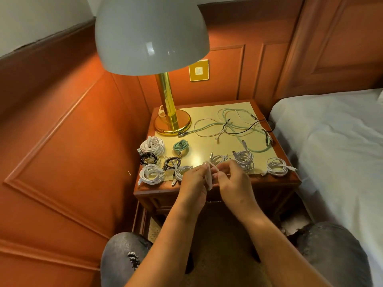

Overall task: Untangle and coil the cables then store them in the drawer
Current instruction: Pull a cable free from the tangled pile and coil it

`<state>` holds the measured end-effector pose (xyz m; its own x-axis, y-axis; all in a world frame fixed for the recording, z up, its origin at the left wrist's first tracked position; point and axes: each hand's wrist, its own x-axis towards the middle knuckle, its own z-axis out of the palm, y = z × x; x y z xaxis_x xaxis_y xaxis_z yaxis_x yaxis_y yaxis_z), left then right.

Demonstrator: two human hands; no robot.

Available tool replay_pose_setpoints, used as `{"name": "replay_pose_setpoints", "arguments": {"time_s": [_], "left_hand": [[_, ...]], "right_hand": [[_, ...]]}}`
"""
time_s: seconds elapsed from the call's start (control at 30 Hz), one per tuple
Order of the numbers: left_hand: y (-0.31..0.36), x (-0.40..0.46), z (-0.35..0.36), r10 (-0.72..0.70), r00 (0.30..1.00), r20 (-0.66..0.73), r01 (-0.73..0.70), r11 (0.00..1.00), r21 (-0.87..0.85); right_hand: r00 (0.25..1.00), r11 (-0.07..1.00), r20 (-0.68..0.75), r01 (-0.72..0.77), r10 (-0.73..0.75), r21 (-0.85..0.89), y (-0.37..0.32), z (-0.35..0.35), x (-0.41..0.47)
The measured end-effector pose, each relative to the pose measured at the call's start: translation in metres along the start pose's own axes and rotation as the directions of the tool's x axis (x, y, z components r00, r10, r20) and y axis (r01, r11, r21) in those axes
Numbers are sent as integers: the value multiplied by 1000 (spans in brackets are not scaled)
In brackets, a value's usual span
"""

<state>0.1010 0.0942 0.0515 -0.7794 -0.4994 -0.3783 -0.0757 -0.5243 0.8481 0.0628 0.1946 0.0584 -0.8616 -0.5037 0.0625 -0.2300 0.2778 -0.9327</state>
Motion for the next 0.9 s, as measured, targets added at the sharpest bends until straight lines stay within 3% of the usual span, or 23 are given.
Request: {"name": "replay_pose_setpoints", "arguments": {"time_s": [0.2,0.3,0.63,0.73,0.9], "left_hand": [[-10,1,7,-154,988,-8,140,914,-382],[-9,2,9,-175,985,-2,155,876,-456],[3,2,17,-135,989,-53,98,892,-441],[1,1,18,-122,988,-91,82,930,-359],[0,0,21,-53,998,-41,44,981,-190]], "right_hand": [[991,993,-89,106,-100,56,25,29,-19],[975,987,-158,162,-158,14,28,31,-17],[926,942,-233,246,-298,-226,22,27,2],[928,950,-242,236,-283,-207,25,28,3],[930,977,-303,188,-210,-100,27,22,7]]}}
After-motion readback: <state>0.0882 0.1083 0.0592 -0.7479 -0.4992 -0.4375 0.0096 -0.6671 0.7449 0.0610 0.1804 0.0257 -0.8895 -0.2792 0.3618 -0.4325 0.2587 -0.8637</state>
